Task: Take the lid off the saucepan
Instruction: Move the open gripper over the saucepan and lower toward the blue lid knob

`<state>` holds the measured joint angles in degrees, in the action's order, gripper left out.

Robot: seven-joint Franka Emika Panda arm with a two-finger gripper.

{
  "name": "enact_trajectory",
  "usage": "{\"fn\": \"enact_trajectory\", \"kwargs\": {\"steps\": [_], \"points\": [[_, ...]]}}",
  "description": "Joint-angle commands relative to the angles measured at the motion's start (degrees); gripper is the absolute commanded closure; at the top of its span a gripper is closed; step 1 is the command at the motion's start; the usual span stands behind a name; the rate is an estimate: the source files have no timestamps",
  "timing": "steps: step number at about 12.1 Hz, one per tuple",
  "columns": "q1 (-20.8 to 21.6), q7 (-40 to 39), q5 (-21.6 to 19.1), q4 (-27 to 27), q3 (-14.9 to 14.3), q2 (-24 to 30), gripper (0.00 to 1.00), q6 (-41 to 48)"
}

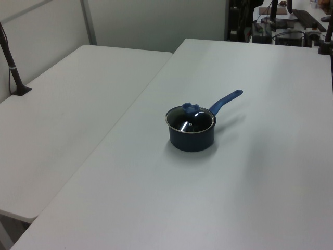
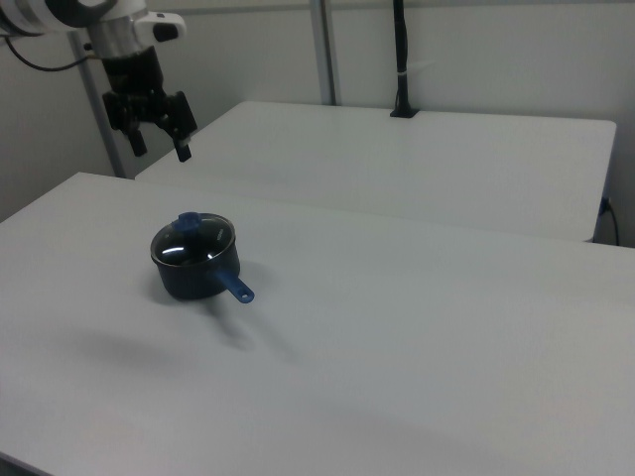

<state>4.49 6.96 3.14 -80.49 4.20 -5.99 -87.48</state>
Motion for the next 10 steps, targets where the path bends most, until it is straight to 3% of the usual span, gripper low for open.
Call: {"fn": "enact_trajectory", "kwargs": {"steps": [1, 3, 6, 10], "points": [[-2.37, -0.28, -1.91, -0.19, -0.51, -2.61, 0.0, -4.7], [-1.78, -0.19, -3.49, 0.16, -0.25, -7.17, 0.0, -6.99], [-0.19, 8.41, -2.97, -0.02, -0.16, -11.22, 0.0, -17.09], [5.08, 8.34, -2.27, 0.25, -0.16, -15.44, 0.0, -19.39]]}}
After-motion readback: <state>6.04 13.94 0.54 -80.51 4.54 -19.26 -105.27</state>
